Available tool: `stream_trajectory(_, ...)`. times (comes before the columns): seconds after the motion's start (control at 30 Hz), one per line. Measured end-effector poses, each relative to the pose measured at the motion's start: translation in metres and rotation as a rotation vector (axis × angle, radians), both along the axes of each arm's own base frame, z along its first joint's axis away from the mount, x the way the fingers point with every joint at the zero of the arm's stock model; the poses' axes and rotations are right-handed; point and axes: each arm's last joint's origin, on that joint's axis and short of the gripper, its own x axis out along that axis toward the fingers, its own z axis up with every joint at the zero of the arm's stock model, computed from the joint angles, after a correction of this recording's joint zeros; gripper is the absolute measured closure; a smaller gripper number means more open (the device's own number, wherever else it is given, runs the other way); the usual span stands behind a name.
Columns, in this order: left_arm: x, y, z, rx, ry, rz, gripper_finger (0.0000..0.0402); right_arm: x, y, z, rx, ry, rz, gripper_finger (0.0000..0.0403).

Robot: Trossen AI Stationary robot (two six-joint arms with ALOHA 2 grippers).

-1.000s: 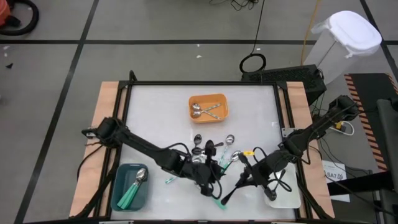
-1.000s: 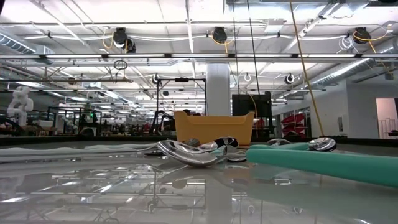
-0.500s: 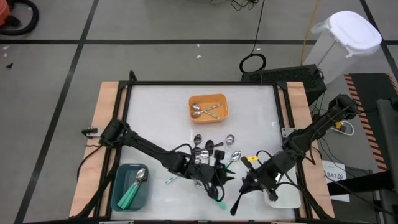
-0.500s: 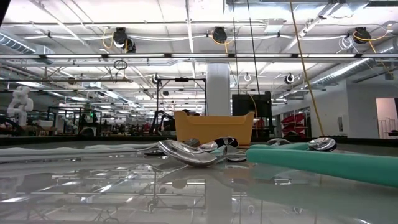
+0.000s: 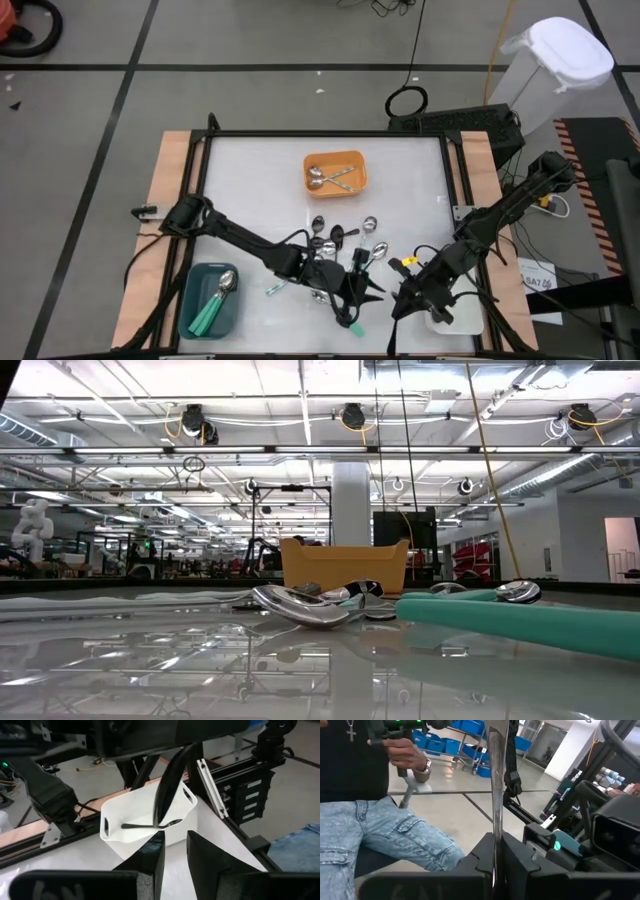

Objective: Sort silverware by color (type)
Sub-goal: Put the black spoon into the white bin

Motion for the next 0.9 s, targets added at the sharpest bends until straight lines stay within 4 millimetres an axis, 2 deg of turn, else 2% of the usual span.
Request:
stream_trajectory(0.17,0.000,0.000,0.000,-0.015,0.003,0.005,0.0317,0.000,0.000,0.000,-0.001,-0.001,0.000,0.0386)
stream_trajectory(0.27,0.000,0.001,0.000,-0.031,0.005,0.016,0.0304,0.000,0.000,0.000,-0.003,-0.003,0.000,0.0386)
stream_trajectory(0.5,0.002,0.005,0.001,-0.054,0.006,0.053,0.0212,0.000,0.000,0.000,-0.003,-0.003,0.000,0.0386)
stream_trajectory(0.63,0.003,0.005,0.005,-0.082,-0.034,0.081,0.0177,0.000,0.000,0.000,-0.006,-0.006,0.001,0.0386)
stream_trajectory(0.77,0.007,0.006,0.004,-0.105,-0.084,0.086,0.0168,0.000,0.000,0.000,-0.015,-0.015,0.002,0.0386)
stream_trajectory(0.9,0.013,0.006,-0.010,-0.087,-0.070,0.084,0.0167,0.000,0.000,0.000,-0.013,-0.019,0.001,0.0386)
